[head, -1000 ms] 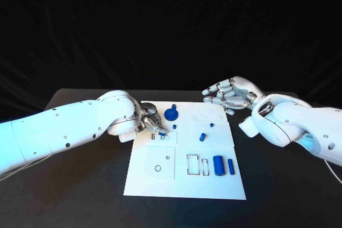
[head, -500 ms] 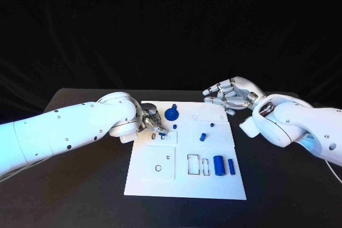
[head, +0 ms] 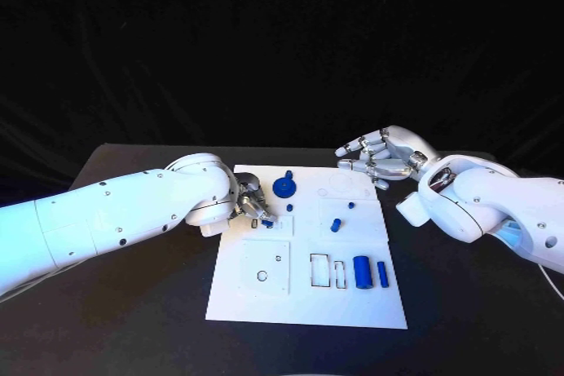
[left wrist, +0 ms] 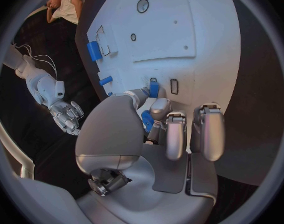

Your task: Assemble the parts on the task board

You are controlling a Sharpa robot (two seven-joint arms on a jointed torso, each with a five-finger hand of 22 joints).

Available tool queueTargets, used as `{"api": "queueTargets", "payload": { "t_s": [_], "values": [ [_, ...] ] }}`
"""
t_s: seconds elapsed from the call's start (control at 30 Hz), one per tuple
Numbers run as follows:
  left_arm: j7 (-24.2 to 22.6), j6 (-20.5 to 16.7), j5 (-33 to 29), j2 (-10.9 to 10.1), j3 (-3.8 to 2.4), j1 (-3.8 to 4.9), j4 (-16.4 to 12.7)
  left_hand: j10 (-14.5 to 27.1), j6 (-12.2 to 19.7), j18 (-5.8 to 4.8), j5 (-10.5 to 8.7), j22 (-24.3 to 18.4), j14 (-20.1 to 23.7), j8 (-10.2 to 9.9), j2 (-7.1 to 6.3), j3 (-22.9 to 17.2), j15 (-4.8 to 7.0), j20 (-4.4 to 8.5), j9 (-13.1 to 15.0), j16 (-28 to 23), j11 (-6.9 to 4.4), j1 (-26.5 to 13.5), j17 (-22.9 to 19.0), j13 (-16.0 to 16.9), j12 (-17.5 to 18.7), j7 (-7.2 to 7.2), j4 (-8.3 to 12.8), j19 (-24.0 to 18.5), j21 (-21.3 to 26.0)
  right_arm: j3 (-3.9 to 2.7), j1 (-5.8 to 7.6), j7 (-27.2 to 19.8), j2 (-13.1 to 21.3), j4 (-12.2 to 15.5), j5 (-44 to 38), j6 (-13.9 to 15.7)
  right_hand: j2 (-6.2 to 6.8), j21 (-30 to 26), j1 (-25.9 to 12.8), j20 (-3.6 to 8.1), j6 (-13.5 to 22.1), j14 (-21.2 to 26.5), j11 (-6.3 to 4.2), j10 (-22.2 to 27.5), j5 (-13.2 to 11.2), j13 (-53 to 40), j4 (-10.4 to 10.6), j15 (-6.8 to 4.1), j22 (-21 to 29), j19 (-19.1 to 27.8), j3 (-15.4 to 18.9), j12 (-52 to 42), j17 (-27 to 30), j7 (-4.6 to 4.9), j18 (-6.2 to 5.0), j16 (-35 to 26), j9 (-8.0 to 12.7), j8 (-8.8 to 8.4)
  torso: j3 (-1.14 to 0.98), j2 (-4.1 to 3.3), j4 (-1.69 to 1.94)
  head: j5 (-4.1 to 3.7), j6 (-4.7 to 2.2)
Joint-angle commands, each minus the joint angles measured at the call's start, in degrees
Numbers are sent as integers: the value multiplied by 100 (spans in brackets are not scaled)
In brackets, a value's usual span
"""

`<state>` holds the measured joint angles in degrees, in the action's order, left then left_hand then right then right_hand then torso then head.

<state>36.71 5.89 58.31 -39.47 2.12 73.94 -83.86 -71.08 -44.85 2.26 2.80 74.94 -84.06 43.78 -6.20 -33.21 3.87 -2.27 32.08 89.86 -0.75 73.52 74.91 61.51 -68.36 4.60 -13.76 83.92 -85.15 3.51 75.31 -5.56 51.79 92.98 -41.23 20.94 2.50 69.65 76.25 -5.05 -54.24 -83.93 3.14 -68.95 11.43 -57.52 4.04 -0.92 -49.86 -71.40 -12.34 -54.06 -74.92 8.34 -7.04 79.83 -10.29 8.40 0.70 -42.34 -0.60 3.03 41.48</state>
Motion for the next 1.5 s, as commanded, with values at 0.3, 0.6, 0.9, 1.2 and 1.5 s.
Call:
{"api": "queueTargets", "payload": {
  "t_s": [0.3,0.6,0.9,1.2,1.5],
  "values": [
    [74,316,34,4,11,-57,24,-30,-137,-62,27,816,-594,16,22,-511,27,6,1193,14,-11,-62,1509,-3,-22,-157,492,289,-15,-1,-4,-7,3,16,-37,-112,-31,-19,-22,11,42,-290,14,43,23,5,-10,-19,5,38,29,23,-208,14,-37,-20,-7,37,5,-6,3,-26,29],
    [65,410,69,-13,7,-60,7,-2,-138,-58,27,799,-594,22,16,-511,30,8,1199,14,-15,-66,1509,-46,10,-161,505,281,-2,-1,-4,-32,-3,14,-34,-103,-31,-19,-22,11,42,-290,14,43,23,5,-10,-19,5,38,29,23,-208,14,-37,-20,-7,37,8,-8,-1,11,27],
    [128,443,98,1,-2,-59,-12,58,-137,-52,28,776,-594,26,11,-511,31,10,1202,14,-17,-72,1509,-137,79,-163,511,270,14,-1,-4,-71,-15,16,-31,-54,-48,-29,-20,10,49,-292,14,41,35,2,-6,-19,12,37,29,16,-210,14,-38,-22,-7,38,4,-7,4,-1,51],
    [194,526,184,67,-4,-55,69,69,-131,-57,25,795,-594,36,2,-494,36,15,1215,14,-18,-122,1509,-157,96,-164,510,279,2,-1,-4,-87,-19,30,-31,-71,-53,-35,-20,10,51,-292,14,45,44,9,-4,-19,19,38,29,22,-206,14,-39,-26,-7,39,2,-4,2,1,67],
    [226,621,247,106,-6,-49,119,305,-155,-50,23,769,-594,45,-21,-362,50,28,1213,14,-34,-314,1509,-592,434,-187,469,266,25,-1,-4,-82,-9,80,-32,-101,-57,-44,-22,10,52,-291,15,48,50,14,-1,-19,34,44,29,26,-202,15,-41,-30,-7,40,-2,-7,-8,-8,107]
  ]
}}
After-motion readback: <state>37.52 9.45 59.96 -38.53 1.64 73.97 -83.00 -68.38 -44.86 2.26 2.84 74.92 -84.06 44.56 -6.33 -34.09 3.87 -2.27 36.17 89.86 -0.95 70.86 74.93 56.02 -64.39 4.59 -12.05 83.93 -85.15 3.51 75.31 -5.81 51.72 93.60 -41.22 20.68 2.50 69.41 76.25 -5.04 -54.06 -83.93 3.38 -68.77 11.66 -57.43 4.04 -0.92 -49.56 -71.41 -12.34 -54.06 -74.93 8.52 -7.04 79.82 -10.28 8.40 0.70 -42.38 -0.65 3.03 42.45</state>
